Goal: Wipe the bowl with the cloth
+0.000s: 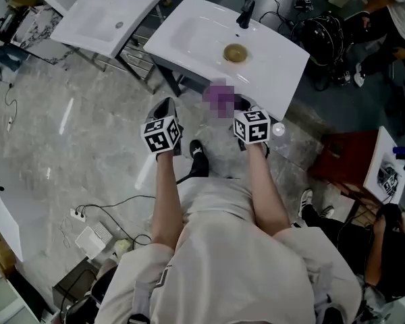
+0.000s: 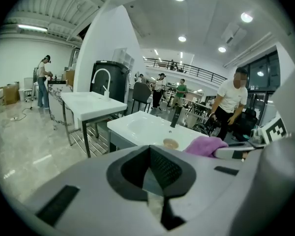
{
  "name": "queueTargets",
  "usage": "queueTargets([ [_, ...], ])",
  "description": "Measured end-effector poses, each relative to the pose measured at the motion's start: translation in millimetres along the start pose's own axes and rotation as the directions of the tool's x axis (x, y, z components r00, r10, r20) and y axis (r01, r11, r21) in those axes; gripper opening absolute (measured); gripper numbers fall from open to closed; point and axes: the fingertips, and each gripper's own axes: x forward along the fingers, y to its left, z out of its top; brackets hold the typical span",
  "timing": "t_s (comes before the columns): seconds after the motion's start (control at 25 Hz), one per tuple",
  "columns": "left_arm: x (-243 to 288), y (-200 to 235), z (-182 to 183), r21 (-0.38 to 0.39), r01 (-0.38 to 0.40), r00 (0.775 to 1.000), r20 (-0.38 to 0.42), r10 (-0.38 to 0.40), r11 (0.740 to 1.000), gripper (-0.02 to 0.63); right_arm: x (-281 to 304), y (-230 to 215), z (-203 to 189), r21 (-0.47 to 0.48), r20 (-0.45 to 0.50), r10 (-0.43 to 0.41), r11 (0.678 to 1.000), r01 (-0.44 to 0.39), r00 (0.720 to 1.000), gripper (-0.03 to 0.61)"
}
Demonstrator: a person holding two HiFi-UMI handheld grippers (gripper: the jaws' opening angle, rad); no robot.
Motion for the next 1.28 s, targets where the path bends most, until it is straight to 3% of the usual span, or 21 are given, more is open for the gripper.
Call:
queueTargets([
  [0.24,49,9,24,0.0,0.067,0.998,-0.013,-0.067,0.998,0.006,36,-16,16,0.018,-0.033,0.003,1.0,-0.002,0.999,0.092],
  [0.4,73,10,12,0.025,0.145,0.986,-0.09,-0.142,0.989,0.006,58,-17,27,0.118,0.0,-0.022,0.993,0.022,1.0,0.092],
  [0.52,78,17,6,0.02,0.174,0.979,-0.111,-0.171,0.984,0.007,66,-8,27,0.103,-0.008,-0.031,0.994,0.031,0.999,0.092],
  [0.92,93,43,15,-0.069,0.18,0.979,-0.088,-0.186,0.981,0.006,81,-1,22,0.098,-0.046,-0.033,0.995,0.037,0.998,0.092],
  [1.28,119,43,36,-0.049,0.184,0.976,-0.108,-0.188,0.982,0.006,90,-30,60,0.141,0.025,-0.064,0.988,0.06,0.998,0.092],
])
